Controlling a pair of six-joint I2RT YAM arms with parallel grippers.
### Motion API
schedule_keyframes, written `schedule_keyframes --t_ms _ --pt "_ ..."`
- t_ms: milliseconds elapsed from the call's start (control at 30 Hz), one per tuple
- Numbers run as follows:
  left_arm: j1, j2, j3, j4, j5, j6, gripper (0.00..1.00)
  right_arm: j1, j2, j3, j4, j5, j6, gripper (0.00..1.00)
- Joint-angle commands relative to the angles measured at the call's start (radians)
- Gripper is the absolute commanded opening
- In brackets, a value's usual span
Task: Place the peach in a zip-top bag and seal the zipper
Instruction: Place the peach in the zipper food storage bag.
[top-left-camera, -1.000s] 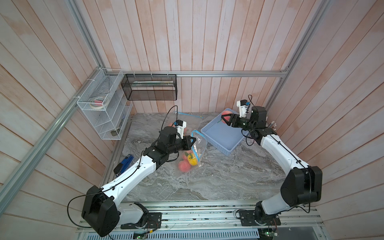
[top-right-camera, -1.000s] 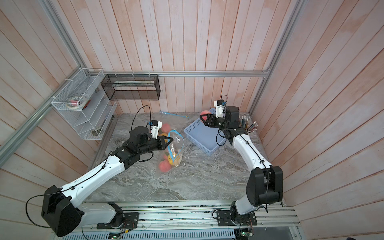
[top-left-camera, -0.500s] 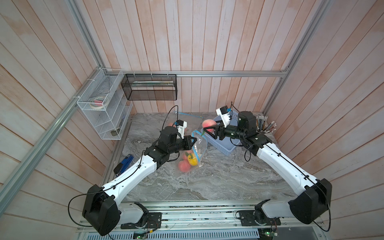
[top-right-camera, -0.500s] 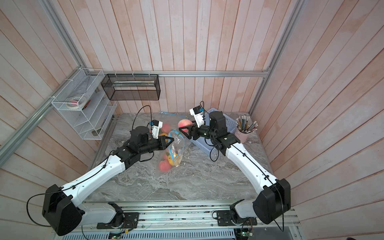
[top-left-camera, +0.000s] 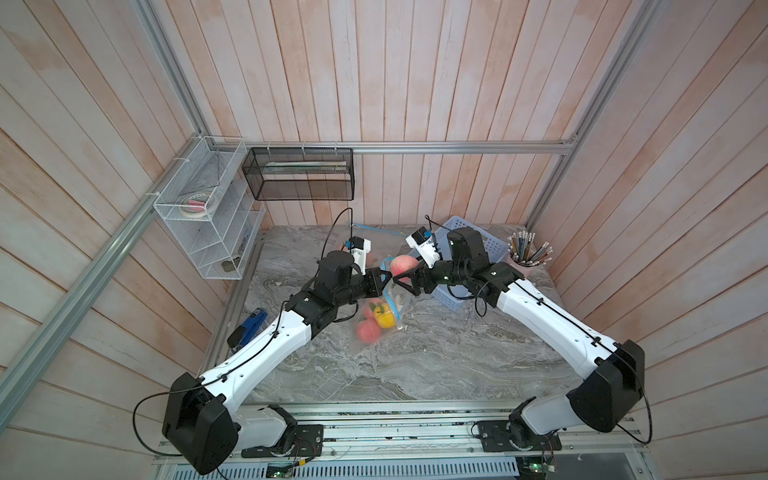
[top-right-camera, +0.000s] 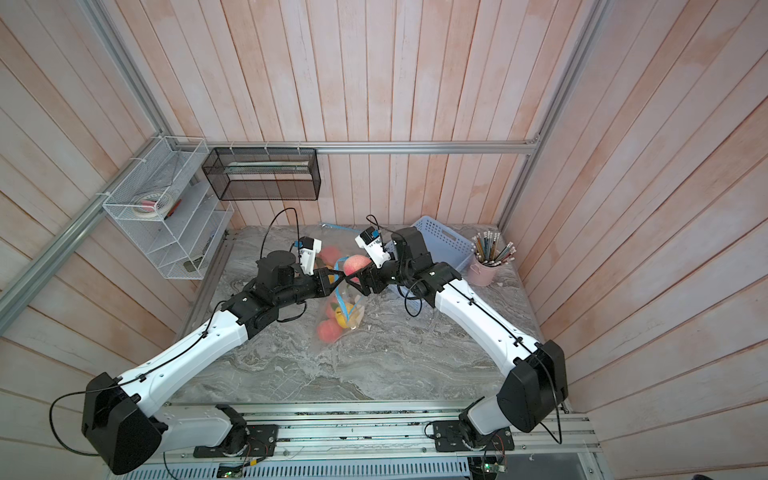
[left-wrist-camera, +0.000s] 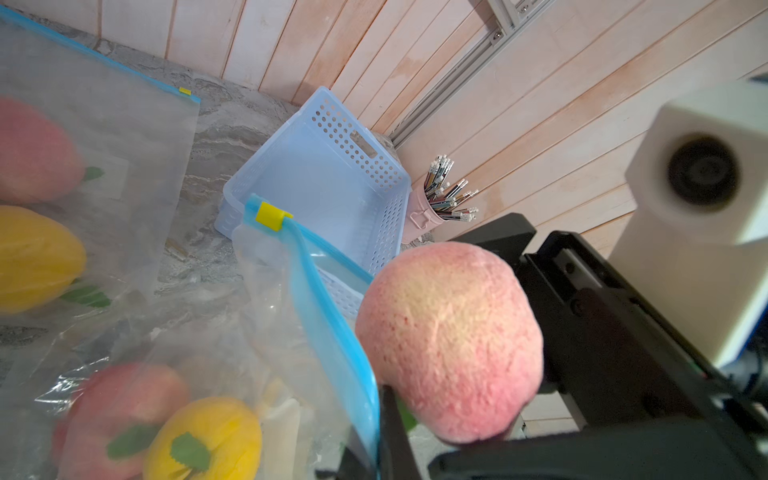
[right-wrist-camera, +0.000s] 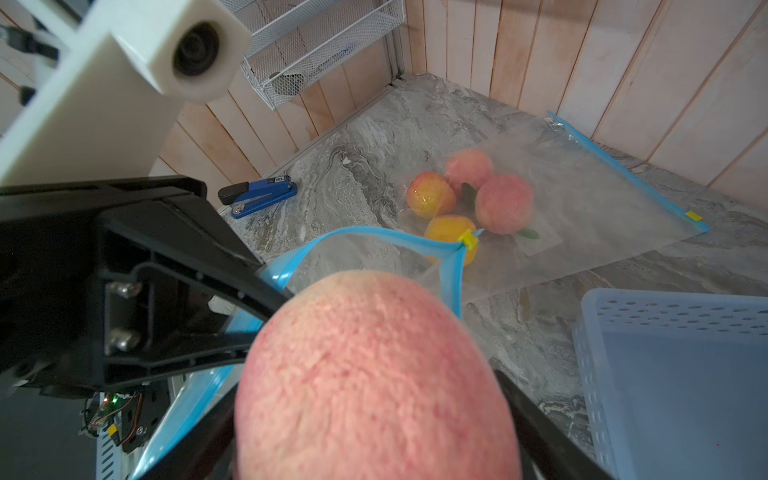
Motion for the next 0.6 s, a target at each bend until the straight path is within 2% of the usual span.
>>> schedule_keyframes --t_ms 0,433,567 --pt "-0.004 -0.034 0.005 0.003 -0.039 0.001 0.00 0.004 -0.036 0.027 -0.005 -0.029 0.000 0.85" --pt "-0.002 -0.030 -0.001 0.010 -0.032 0.013 0.00 0.003 -0.065 0.011 0.045 -0.013 0.032 0.80" --pt "-0.003 -0.023 -0.003 0.021 -0.021 0.025 0.00 0.002 -0.054 0.004 0.046 0.018 0.028 0.65"
